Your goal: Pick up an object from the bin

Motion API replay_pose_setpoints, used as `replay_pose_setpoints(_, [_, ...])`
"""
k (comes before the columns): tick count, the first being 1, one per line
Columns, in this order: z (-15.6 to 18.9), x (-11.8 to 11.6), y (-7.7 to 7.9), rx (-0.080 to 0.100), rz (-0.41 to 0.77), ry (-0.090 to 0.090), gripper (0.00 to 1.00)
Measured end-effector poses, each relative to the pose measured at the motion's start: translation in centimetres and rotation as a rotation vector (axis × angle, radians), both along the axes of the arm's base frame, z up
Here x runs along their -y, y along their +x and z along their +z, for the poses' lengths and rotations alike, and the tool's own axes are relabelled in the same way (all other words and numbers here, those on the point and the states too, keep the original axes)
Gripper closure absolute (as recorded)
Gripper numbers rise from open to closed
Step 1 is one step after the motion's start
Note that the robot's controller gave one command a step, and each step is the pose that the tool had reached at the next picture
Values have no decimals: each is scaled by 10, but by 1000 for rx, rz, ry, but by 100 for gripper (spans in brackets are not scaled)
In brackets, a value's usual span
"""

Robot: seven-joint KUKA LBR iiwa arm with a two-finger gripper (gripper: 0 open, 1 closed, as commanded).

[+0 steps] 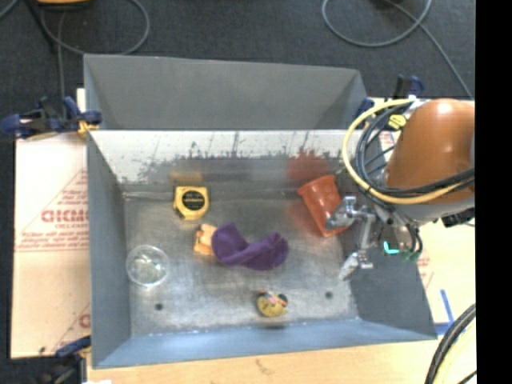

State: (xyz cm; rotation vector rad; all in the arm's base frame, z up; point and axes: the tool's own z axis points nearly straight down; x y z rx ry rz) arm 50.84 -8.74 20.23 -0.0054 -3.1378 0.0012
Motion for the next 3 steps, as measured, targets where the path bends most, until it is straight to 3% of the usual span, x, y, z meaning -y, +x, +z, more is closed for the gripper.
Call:
replay_pose_setpoints(1, [3,0,2,7,2,-1,0])
replay_pose_setpoints(2, [-25,-34,13,11,84,-2,0])
replay_pose_setpoints(3, [-41,-60,17,4,100,4,0])
